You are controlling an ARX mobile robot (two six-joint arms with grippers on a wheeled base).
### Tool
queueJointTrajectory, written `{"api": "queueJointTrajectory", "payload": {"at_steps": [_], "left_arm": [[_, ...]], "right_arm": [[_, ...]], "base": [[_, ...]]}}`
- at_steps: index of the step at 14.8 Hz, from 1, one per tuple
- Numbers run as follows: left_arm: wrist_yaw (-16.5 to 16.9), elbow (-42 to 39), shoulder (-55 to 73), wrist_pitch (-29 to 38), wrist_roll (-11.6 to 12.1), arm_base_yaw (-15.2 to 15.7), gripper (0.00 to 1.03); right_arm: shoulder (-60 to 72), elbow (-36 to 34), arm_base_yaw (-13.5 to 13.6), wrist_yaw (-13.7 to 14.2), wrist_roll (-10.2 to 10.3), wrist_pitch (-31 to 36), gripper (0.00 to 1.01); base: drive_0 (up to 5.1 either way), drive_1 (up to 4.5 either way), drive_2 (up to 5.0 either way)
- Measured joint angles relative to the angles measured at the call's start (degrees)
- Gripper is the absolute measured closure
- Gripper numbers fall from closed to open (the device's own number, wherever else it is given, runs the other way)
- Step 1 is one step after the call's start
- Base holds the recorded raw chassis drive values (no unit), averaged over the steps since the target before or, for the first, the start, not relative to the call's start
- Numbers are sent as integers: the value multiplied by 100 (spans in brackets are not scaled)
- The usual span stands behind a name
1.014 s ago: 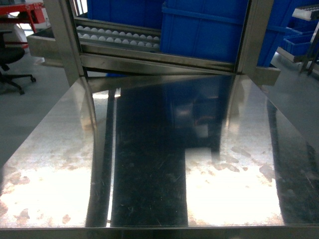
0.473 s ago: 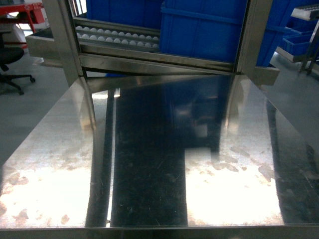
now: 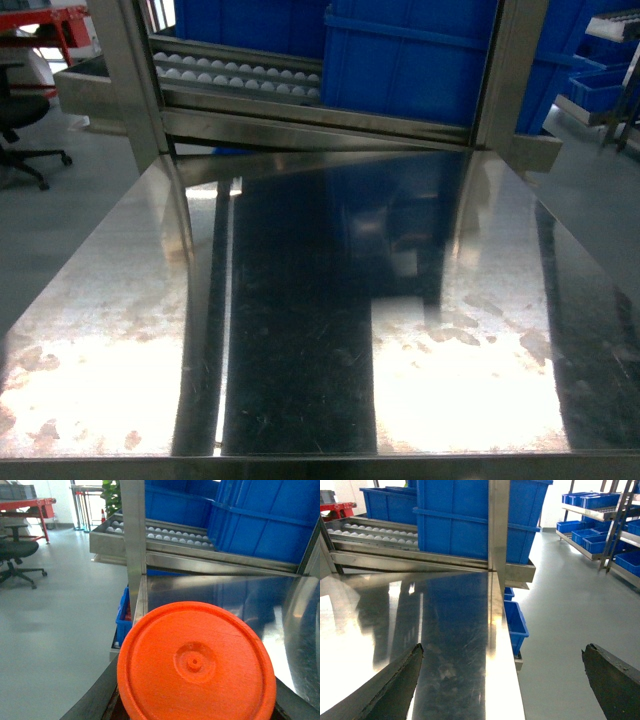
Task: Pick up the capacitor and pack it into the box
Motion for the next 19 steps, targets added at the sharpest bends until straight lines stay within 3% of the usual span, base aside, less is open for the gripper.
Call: {"api": "queueJointTrajectory", "payload": {"at_steps": [14, 15, 19], "left_arm": [[0, 0, -2457, -2461, 0, 0, 58], [15, 2, -3075, -3346, 0, 0, 58], [2, 0, -3296, -3281, 2, 0, 58]], "right_arm": [[0, 0, 0, 0, 0, 0, 3], [0, 0, 0, 2, -2, 0, 3], [0, 0, 0, 2, 0, -7, 3]], "base": [[0, 0, 0], [0, 0, 0], [0, 0, 0]]}}
